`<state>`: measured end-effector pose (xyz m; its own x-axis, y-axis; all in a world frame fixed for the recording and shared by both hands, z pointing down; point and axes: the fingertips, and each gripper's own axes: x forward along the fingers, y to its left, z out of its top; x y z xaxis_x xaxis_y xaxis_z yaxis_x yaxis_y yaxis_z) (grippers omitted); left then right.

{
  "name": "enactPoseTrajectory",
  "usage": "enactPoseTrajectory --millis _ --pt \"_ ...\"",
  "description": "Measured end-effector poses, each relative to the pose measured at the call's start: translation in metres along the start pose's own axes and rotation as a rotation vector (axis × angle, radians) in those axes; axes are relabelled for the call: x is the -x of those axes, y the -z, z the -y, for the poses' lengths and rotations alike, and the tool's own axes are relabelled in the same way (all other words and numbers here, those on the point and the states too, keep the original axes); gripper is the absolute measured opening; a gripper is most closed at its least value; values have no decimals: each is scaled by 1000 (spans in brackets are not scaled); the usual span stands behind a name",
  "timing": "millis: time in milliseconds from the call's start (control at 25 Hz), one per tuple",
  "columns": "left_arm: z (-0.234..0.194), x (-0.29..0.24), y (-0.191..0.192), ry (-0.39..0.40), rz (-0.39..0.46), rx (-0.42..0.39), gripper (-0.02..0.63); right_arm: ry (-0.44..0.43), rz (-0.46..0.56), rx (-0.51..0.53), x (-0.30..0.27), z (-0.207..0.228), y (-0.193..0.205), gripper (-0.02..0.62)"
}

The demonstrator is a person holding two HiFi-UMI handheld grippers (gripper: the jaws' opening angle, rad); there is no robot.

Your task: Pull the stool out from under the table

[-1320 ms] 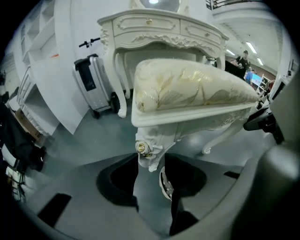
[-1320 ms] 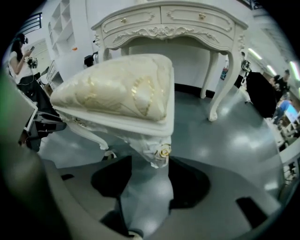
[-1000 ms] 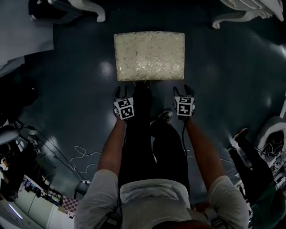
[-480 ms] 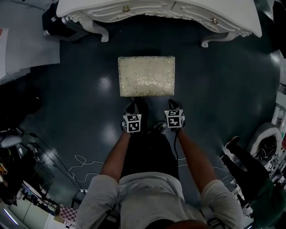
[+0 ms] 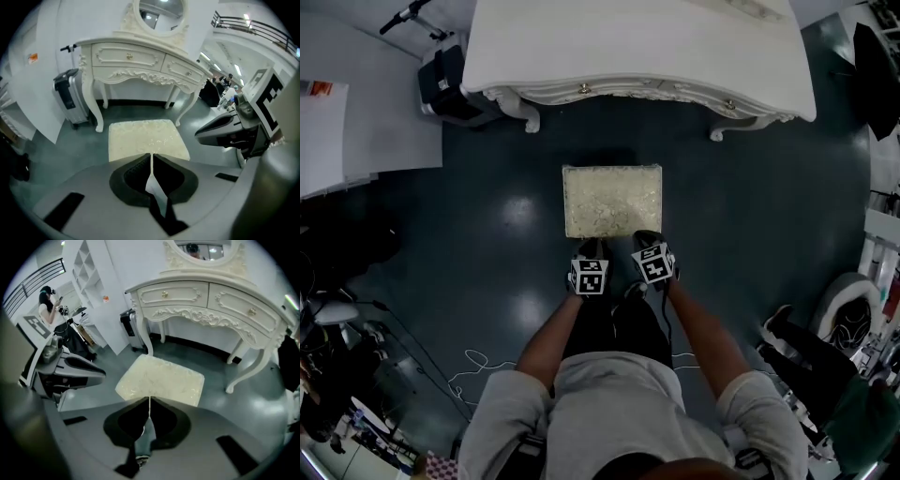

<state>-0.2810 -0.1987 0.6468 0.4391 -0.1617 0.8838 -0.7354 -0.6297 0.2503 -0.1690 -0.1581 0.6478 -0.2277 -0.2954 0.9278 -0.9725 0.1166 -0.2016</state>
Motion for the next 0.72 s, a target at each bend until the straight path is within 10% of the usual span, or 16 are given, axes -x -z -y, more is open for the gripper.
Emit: enactPoseTrajectory --millis 720 --pt "111 170 -118 -34 363 32 23 33 472 1 223 -17 -56 17"
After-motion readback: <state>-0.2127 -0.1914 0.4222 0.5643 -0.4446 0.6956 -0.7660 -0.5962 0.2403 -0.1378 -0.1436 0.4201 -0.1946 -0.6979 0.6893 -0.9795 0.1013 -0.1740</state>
